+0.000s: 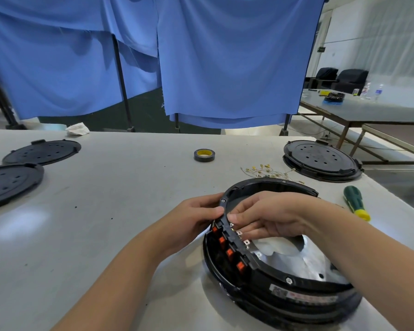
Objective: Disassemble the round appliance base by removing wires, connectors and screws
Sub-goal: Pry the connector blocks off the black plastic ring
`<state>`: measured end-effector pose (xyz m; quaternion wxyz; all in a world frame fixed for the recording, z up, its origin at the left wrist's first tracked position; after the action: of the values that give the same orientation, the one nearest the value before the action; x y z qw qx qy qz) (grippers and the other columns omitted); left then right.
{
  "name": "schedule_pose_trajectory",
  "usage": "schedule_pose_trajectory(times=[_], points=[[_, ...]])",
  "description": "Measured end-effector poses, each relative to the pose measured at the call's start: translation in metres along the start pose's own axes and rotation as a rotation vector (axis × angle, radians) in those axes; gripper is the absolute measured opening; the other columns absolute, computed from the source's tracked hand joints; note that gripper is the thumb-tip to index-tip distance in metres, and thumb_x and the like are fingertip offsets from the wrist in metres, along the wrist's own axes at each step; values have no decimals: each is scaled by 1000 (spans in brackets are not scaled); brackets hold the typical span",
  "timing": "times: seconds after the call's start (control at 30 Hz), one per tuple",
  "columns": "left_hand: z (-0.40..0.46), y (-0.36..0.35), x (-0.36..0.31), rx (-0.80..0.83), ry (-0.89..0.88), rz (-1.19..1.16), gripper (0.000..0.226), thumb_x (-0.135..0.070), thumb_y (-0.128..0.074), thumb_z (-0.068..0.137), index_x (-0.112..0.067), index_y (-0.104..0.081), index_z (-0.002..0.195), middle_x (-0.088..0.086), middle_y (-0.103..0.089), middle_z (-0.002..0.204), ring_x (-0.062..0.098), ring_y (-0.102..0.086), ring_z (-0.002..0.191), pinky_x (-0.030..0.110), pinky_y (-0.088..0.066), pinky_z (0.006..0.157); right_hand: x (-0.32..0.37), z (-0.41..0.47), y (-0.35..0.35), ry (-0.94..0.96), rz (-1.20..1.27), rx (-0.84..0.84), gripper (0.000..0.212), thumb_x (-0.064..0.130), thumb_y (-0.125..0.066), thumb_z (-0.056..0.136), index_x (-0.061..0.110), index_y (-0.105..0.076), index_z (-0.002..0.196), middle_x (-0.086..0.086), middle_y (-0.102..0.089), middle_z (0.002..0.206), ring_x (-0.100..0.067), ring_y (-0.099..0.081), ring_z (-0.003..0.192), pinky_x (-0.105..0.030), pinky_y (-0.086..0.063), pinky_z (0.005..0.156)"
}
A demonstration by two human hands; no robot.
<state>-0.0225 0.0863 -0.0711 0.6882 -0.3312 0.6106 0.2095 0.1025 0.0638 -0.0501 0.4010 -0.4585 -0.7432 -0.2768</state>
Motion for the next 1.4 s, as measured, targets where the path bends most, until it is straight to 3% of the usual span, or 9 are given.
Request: schedule_pose_trajectory(times=[0.17, 0.3, 0.47, 0.63, 0.77, 0.9, 1.0, 1.2, 1.4], points=[[0, 1, -1, -8, 13, -34, 39, -3, -52, 90, -13, -57, 127, 9, -65, 124, 21, -61, 117, 22, -50, 91, -2, 2, -2, -5, 11, 46, 28, 9, -65, 86, 15, -76, 61, -3, -72, 69, -7, -68, 57, -15, -54, 56], [-1, 0, -2, -13, 19, -41, 38, -1, -49, 91, -15, -59, 124, 9, -67, 122, 20, -62, 115, 21, -50, 89, -2, 3, -1, 4, 32, 66, 19, 7, -64, 86, 11, -73, 70, 0, -69, 62, -5, -65, 51, -13, -53, 55], [-2, -3, -4, -21, 20, -39, 39, -1, -49, 90, -13, -58, 125, 9, -66, 123, 20, -62, 114, 23, -50, 92, -3, 5, -1, 19, -5, 64, 3, 17, -75, 66, 15, -74, 68, -2, -72, 73, -7, -69, 64, -15, -54, 60], [-3, -3, -4, -36, 36, -40, 39, -1, -49, 89, -13, -58, 125, 9, -67, 123, 19, -63, 112, 24, -50, 93, -5, 7, 0, 5, -8, 72, 20, 18, -77, 63, 11, -68, 80, -4, -73, 79, -10, -70, 72, -17, -56, 66], [-3, -4, -6, -25, 38, -32, 38, 2, -46, 92, -13, -59, 124, 8, -67, 123, 19, -63, 113, 23, -50, 93, -3, 4, -2, -12, -22, 90, 12, 22, -76, 70, 13, -73, 78, -4, -72, 79, -9, -69, 68, -17, -56, 65], [-4, -4, -8, -28, 33, -2, 38, 0, -52, 89, -17, -60, 122, 3, -68, 121, 15, -62, 114, 19, -49, 90, 1, 4, -3, -7, -123, 2, 48, 42, -80, 63, 9, -69, 97, -4, -69, 71, -10, -66, 59, -19, -55, 59], [-5, -4, -9, -22, 30, -13, 39, -1, -54, 85, -18, -62, 119, 2, -69, 118, 14, -64, 111, 18, -50, 87, 4, 4, -6, 43, -169, -66, 39, 45, -82, 54, 14, -68, 74, 1, -65, 60, -7, -61, 50, -17, -52, 52], [-3, -3, -8, -62, 35, -28, 38, 8, -47, 89, -15, -63, 115, 4, -72, 111, 12, -68, 100, 16, -52, 78, 3, 5, -10, 28, -103, -1, 18, 31, -78, 62, 17, -72, 54, -4, -71, 65, -10, -67, 52, -17, -52, 48], [-3, -5, -10, -60, 27, -15, 40, 8, -44, 90, -16, -64, 115, 4, -71, 113, 13, -67, 102, 17, -52, 80, 3, 6, -11, 18, -100, 21, 16, 30, -77, 63, 17, -73, 55, -4, -72, 67, -9, -67, 53, -17, -52, 50]])
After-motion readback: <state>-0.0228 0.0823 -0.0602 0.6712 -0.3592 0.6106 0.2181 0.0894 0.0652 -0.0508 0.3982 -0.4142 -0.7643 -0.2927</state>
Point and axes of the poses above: each hand's wrist, its own z-axis towards the middle knuckle, its own y-axis out of the back of the hand, x = y × z, the point moved 6 cm from there along z, towards the middle knuckle
